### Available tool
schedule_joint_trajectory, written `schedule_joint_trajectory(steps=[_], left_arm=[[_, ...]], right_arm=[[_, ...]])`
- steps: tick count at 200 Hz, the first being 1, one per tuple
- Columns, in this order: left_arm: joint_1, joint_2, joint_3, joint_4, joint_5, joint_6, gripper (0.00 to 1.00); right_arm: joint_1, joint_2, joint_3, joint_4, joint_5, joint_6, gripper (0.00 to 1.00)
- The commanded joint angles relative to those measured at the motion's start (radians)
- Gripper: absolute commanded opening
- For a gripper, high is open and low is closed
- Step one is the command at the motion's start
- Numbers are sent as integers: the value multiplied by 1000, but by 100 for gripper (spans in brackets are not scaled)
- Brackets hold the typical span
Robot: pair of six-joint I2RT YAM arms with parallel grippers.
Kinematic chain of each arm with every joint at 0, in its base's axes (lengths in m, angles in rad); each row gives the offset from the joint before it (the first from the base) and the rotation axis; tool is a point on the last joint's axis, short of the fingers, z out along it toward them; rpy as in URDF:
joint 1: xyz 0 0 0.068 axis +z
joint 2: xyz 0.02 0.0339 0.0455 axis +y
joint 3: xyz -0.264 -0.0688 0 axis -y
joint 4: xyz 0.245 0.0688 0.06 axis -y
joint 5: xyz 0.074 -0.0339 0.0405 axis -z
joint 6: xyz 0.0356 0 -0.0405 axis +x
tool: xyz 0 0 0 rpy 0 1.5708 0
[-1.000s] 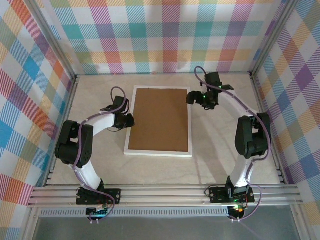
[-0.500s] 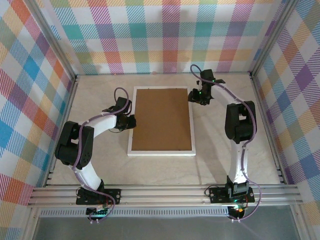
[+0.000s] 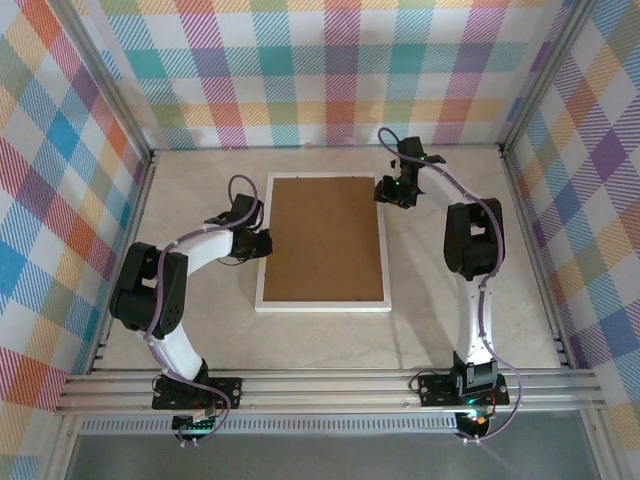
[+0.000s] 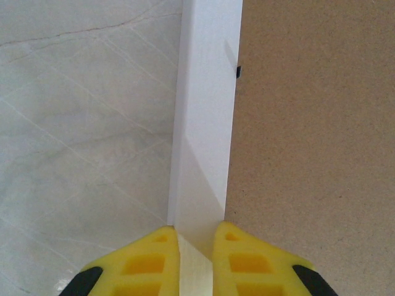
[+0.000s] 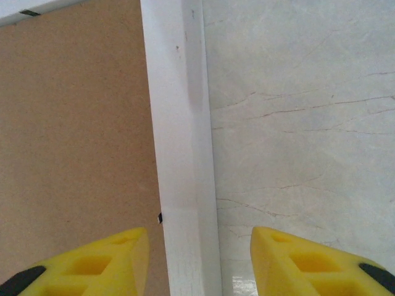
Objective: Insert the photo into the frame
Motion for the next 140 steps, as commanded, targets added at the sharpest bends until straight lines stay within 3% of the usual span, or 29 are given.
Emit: schedule_joint_trajectory(steps=[1, 140], left_arm=[[-14, 14, -12, -88, 6, 8, 14], [-18, 15, -12, -88, 18, 4, 14]], right_arm=[[-4, 27, 30, -35, 6, -19, 47], [-4, 86, 79, -39, 19, -8, 48]])
